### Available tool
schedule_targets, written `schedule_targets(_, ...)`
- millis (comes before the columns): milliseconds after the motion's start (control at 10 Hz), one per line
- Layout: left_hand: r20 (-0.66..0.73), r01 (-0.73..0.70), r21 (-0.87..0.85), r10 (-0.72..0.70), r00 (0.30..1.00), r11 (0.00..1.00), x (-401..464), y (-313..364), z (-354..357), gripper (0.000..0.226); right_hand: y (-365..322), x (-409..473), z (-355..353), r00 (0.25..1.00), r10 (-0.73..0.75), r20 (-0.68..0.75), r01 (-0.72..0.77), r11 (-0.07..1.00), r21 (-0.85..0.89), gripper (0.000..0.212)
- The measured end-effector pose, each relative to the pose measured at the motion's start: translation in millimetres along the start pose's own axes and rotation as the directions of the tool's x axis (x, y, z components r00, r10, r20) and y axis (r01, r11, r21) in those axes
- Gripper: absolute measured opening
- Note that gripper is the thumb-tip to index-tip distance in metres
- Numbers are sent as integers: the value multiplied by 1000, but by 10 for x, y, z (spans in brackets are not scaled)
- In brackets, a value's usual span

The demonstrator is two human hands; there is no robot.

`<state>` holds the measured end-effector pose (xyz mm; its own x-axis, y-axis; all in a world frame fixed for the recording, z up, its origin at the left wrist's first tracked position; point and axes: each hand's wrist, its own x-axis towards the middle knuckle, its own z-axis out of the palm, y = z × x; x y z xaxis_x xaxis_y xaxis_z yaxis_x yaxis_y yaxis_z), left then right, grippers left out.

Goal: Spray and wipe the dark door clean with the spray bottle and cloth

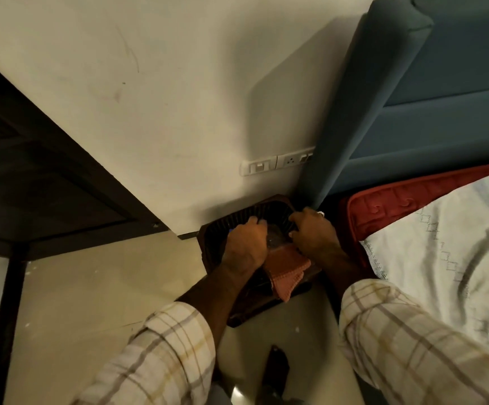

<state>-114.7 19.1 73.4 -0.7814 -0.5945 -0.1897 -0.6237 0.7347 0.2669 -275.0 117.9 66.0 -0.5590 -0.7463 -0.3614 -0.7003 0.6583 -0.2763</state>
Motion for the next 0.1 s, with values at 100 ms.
schedule_targets(100, -42, -7, 9, 8, 999, 1000, -37, 0, -103, 29, -31, -66, -4, 1000, -12, 12, 12, 1000, 14, 37)
